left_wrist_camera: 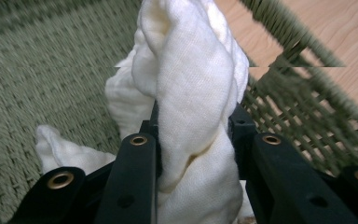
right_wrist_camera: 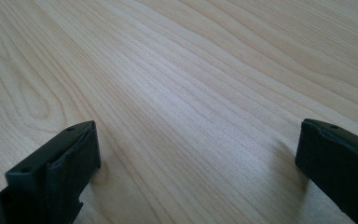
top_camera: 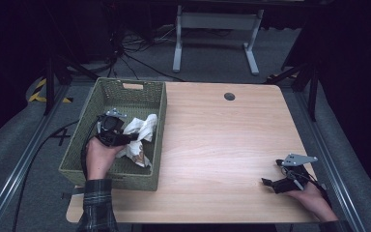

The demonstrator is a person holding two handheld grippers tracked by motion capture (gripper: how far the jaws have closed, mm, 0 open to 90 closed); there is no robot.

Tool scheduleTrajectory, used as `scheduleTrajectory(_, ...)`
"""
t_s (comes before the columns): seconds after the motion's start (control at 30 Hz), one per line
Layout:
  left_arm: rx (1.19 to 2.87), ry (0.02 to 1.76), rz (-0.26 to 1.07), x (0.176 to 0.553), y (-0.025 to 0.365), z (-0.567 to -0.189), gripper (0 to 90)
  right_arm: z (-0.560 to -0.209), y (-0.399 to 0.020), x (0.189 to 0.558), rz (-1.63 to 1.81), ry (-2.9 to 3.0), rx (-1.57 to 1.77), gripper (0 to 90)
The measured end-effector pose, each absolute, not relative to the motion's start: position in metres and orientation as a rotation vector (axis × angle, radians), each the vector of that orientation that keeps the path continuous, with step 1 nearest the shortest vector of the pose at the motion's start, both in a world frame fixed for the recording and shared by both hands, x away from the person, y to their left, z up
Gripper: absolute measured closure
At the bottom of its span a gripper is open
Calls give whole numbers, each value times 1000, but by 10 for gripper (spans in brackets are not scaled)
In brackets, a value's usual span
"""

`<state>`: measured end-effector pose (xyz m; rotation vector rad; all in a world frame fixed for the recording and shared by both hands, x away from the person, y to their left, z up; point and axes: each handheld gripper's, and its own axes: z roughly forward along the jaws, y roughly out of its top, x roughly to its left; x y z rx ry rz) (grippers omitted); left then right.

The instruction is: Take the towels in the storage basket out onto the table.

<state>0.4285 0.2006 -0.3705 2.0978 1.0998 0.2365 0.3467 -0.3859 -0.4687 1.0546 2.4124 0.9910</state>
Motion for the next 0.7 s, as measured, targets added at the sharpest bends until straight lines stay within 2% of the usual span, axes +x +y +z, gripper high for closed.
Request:
scheduleTrajectory(0.47,1882,1004,308,409,205,-333,725,-469,-386,347,990,2410,1051,2)
scheduleTrajectory(0.7,1840,950,315,402,199,-319,730,-469,-386,347,989,2410,1053,2)
